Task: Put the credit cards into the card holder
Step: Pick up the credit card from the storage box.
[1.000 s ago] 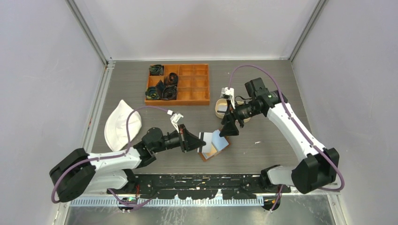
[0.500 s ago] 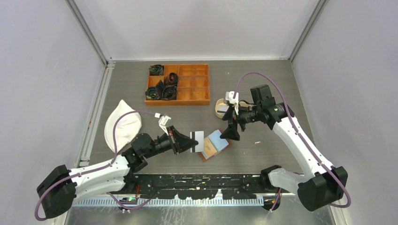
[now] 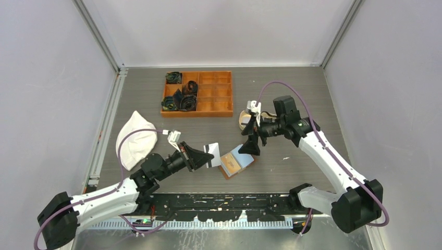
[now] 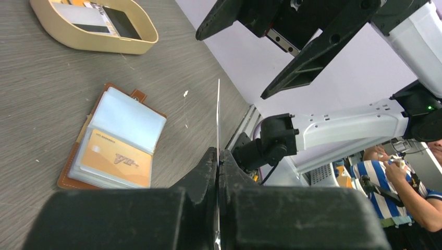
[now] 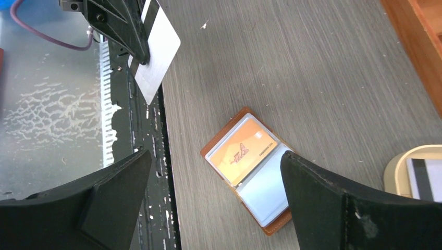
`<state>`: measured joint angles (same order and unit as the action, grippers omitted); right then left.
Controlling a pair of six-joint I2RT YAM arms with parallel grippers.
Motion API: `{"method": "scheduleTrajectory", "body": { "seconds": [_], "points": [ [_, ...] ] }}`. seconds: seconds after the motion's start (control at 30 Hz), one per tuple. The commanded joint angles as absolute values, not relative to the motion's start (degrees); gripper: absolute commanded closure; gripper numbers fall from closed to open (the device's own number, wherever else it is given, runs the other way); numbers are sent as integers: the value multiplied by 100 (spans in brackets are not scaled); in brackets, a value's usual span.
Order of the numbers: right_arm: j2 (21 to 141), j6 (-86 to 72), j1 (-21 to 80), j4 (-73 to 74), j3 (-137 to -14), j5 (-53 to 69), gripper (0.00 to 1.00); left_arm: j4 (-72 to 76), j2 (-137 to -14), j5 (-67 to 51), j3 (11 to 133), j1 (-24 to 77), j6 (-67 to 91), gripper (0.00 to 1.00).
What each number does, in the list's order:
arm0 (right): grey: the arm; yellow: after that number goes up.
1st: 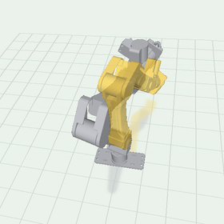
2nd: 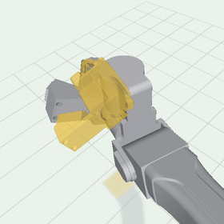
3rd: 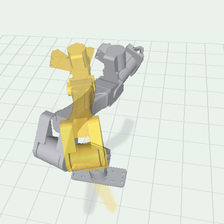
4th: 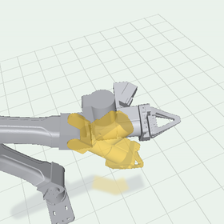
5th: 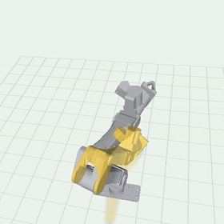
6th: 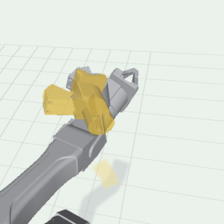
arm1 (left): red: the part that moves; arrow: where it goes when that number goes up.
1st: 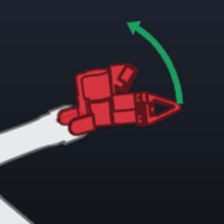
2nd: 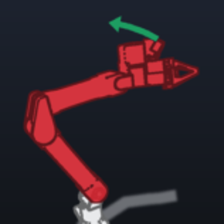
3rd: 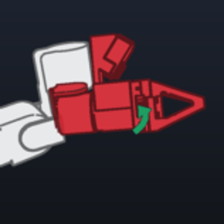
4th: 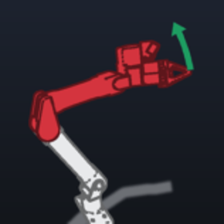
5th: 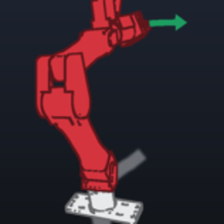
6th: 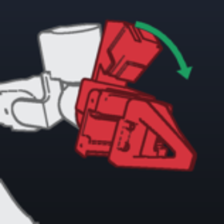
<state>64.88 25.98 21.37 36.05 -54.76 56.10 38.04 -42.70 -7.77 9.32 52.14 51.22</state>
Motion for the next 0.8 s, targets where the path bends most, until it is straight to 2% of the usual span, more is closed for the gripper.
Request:
{"method": "scheduleTrajectory", "body": {
  "seconds": [0.0, 0.3, 0.4, 0.6, 0.77],
  "points": [
    [6456, 1615, 2223, 2638, -5256, 5612, 1, 3900, -4068, -363, 849, 5259, 5197, 100],
    [6911, -458, 2285, 1097, -4868, 6242, 3, 4103, -3811, -116, 714, 5326, 5144, 100],
    [6928, -1015, 2408, 596, -4710, 6199, 6, 4134, -3771, -179, 800, 5319, 5124, 100],
    [7238, -1673, 2976, -167, -4536, 6116, 19, 4656, -4045, -340, 961, 5347, 5219, 100],
    [7349, -1930, 3400, -541, -4516, 6203, 24, 5124, -4522, -433, 1109, 5368, 5241, 100]
  ]
}}
